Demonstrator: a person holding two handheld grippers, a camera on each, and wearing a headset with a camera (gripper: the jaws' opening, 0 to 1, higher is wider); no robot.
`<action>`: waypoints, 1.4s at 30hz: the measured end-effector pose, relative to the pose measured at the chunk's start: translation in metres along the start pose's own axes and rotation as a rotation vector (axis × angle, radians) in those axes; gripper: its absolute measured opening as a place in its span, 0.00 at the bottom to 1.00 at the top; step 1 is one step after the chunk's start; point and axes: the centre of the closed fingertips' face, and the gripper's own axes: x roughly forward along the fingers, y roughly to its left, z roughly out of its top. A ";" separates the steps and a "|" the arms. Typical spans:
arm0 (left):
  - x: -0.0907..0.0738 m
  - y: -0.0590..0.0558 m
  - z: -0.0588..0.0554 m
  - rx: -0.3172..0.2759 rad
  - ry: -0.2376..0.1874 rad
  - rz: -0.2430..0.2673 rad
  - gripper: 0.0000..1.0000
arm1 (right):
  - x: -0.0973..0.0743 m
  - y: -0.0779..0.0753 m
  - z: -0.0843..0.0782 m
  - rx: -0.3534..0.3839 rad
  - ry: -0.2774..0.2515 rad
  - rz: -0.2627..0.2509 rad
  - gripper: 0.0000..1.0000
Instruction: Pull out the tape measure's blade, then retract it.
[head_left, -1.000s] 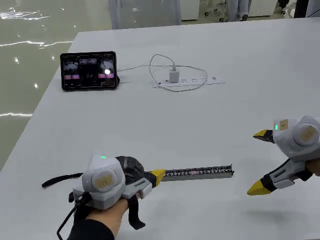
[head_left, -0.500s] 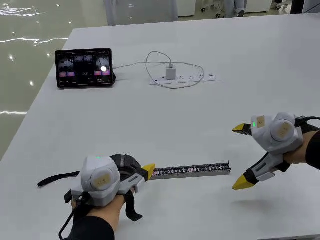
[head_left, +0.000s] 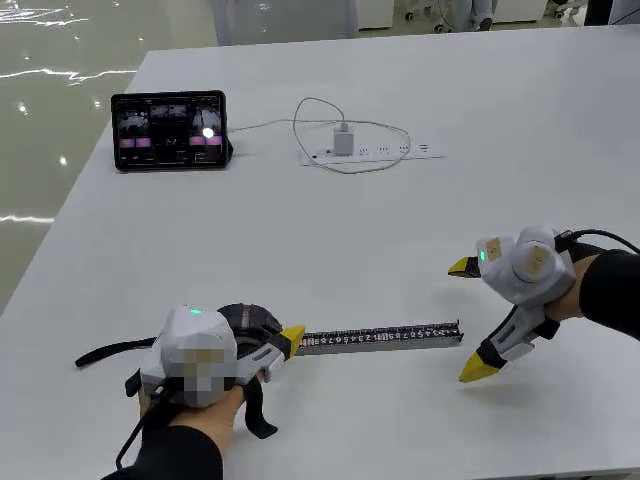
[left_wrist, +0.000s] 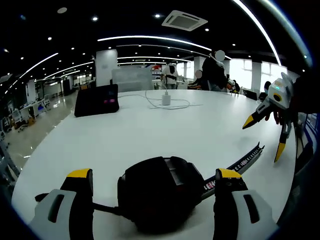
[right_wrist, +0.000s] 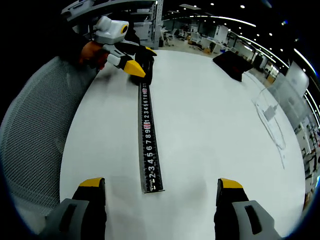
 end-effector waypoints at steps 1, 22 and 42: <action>0.000 0.000 0.000 -0.005 0.000 -0.002 0.99 | -0.001 -0.001 0.000 0.000 0.002 0.000 0.89; 0.000 -0.009 -0.005 0.024 0.022 -0.053 0.99 | 0.003 0.013 -0.007 -0.036 0.067 0.083 0.38; 0.000 -0.002 -0.002 -0.042 0.003 -0.027 0.99 | 0.004 0.010 -0.010 -0.043 0.092 0.093 0.14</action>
